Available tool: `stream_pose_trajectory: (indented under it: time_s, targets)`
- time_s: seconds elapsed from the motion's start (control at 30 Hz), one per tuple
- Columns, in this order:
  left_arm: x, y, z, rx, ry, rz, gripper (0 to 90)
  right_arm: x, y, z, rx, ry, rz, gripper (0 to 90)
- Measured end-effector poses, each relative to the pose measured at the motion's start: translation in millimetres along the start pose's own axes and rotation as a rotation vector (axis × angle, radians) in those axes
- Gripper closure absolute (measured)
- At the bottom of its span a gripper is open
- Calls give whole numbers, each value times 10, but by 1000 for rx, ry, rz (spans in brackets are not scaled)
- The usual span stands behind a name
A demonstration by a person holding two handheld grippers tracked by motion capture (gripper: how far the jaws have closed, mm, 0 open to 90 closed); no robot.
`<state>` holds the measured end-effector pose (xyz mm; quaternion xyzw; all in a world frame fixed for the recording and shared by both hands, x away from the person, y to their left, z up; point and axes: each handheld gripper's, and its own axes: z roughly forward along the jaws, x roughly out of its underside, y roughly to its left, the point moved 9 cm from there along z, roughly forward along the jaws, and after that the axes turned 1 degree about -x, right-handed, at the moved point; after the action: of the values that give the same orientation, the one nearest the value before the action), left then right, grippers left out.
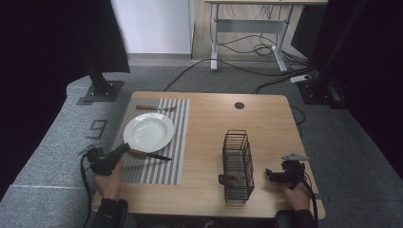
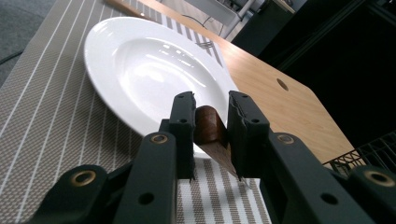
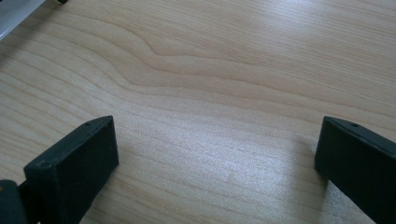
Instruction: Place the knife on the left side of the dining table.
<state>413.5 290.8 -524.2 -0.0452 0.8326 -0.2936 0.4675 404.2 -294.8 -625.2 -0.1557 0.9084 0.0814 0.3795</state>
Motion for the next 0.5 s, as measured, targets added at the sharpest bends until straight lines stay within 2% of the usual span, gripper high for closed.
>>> stream_pose_trajectory:
  time_s: [0.1,0.2,0.3,0.47,0.5]
  targets:
    - [41,72,5,-22,8,7,703,0,0,0,0,0,0,0]
    - [50,87,7,-27,10,11,693,0,0,0,0,0,0,0]
    - [68,121,18,-53,24,30,677,0,0,0,0,0,0,0]
    - [86,159,25,-73,35,40,658,0,0,0,0,0,0,0]
    - [100,187,30,-91,44,47,653,0,0,0,0,0,0,0]
